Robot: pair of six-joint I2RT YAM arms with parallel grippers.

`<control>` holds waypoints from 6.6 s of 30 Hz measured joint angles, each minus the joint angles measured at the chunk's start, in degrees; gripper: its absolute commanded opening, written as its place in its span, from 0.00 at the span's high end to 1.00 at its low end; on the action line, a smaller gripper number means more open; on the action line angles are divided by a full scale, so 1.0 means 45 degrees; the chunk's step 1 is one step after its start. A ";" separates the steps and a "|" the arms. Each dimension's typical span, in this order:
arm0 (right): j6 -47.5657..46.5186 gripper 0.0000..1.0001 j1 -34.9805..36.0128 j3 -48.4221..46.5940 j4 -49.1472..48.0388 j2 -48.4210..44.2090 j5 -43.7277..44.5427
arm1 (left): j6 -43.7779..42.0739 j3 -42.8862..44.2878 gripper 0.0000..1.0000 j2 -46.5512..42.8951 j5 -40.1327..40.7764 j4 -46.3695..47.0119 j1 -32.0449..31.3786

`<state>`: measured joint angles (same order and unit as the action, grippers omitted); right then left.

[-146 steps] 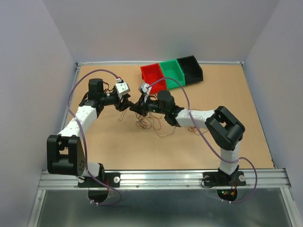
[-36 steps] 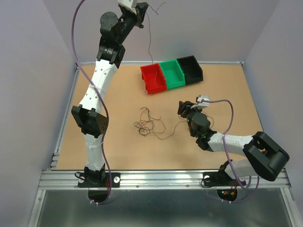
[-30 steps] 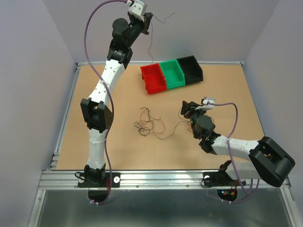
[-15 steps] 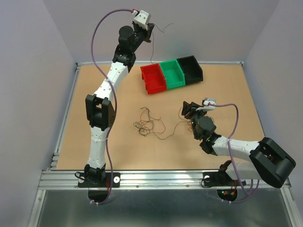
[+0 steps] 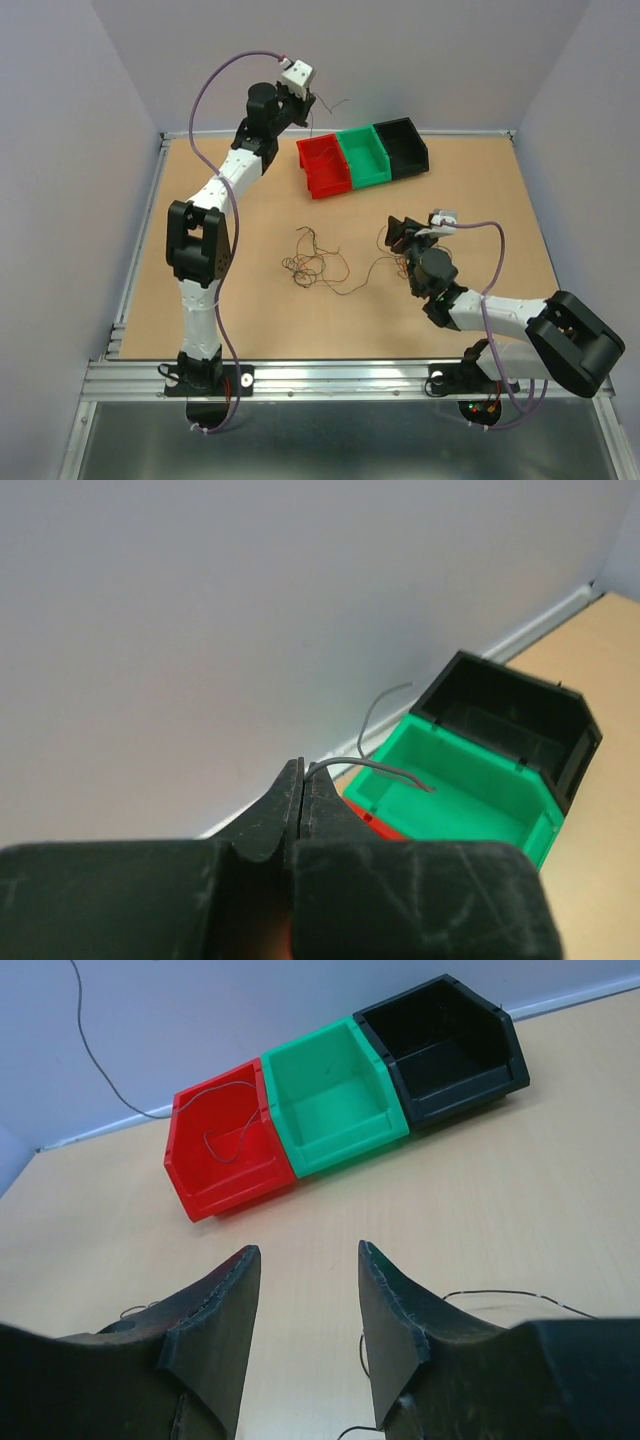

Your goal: Untangle the cables

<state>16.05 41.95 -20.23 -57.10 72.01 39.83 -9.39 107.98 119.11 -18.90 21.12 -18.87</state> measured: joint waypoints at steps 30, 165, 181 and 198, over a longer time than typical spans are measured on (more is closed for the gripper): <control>0.0209 0.52 0.0000 0.0053 -0.0087 -0.0039 -0.0578 | -0.2380 0.2676 1.00 0.2443 0.3653 -0.7907 -0.1457; 0.0262 0.45 -0.0097 -0.1642 0.2832 0.0641 -0.6237 | 0.3784 -0.7043 0.02 -0.4469 0.7791 -0.3327 -0.3094; -0.0015 0.48 -0.0097 -0.4755 0.4065 0.5110 -1.0151 | -0.2351 -1.2619 0.07 -0.8757 0.2195 -0.2463 -0.1093; -0.0228 0.38 -0.0092 -0.6921 0.4823 0.7703 -1.1166 | -0.4512 -1.4158 0.11 -0.9063 0.0160 -0.2866 -0.0670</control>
<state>15.03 41.54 -51.37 -35.40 106.67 -10.41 -29.69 44.27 78.32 -18.17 8.23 -21.89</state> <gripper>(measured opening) 0.612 0.890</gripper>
